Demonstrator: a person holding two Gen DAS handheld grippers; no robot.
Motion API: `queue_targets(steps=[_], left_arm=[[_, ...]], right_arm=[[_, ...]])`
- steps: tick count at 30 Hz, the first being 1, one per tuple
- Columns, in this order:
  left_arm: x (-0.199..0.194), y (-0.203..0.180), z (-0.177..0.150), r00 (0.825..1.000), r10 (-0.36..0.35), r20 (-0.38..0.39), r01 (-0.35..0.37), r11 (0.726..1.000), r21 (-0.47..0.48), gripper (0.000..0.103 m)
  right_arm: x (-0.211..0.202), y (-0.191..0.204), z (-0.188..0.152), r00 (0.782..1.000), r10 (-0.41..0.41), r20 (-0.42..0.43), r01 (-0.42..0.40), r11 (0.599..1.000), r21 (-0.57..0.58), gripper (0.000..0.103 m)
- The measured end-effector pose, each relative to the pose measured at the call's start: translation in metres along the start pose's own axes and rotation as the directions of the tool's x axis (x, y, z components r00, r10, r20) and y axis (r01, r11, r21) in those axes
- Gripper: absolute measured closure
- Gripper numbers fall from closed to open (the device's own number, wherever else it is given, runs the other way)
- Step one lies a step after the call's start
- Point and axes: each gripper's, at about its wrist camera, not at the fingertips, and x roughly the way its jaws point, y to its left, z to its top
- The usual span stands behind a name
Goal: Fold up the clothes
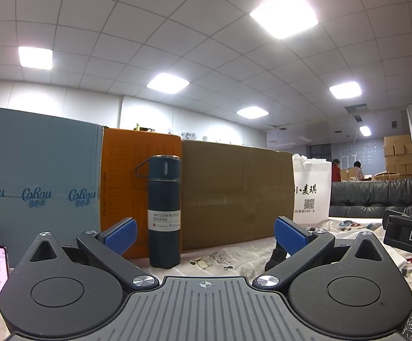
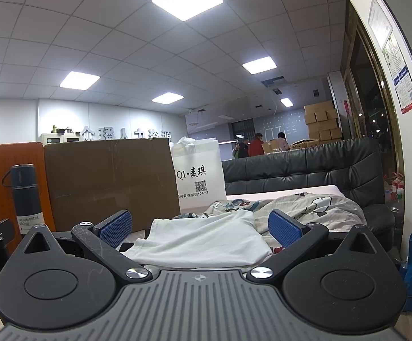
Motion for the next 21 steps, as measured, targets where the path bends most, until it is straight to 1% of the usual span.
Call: queue_targets(steps=[21], left_arm=[[0.0031, 0.0012, -0.0002, 1.0, -0.002, -0.007, 0.002, 1.0, -0.003, 0.0]], right_arm=[[-0.0005, -0.0011, -0.0007, 1.0, 0.001, -0.001, -0.001, 1.0, 0.002, 0.0]])
